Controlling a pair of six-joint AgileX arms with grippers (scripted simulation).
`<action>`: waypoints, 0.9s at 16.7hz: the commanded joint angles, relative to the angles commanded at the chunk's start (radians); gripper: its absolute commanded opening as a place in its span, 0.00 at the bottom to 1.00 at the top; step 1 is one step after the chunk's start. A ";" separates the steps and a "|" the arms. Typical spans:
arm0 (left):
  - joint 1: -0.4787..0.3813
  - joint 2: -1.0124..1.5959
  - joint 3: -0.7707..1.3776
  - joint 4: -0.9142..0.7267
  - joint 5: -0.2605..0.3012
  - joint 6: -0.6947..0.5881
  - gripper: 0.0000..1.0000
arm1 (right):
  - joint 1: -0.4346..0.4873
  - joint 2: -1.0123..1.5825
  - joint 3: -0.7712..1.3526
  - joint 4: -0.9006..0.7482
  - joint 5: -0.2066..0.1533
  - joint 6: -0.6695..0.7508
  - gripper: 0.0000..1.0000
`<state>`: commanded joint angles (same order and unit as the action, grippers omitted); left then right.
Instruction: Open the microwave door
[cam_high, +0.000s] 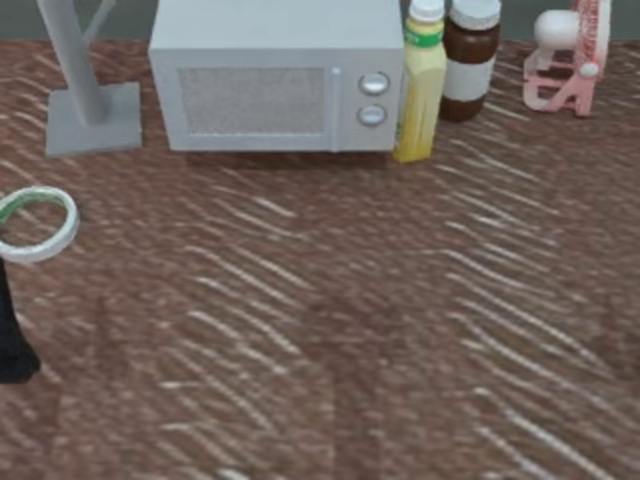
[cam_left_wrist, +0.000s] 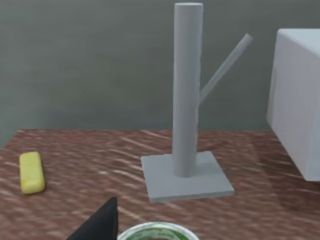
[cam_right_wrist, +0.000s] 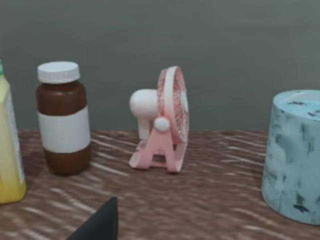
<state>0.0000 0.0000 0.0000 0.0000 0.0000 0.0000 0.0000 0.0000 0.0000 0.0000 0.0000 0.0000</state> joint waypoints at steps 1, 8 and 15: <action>0.000 0.000 0.000 0.000 0.000 0.000 1.00 | 0.000 0.000 0.000 0.000 0.000 0.000 1.00; -0.052 0.168 0.148 -0.110 -0.010 0.001 1.00 | 0.000 0.000 0.000 0.000 0.000 0.000 1.00; -0.199 0.596 0.661 -0.372 -0.047 -0.074 1.00 | 0.000 0.000 0.000 0.000 0.000 0.000 1.00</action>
<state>-0.1985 0.5963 0.6612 -0.3723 -0.0469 -0.0739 0.0000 0.0000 0.0000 0.0000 0.0000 0.0000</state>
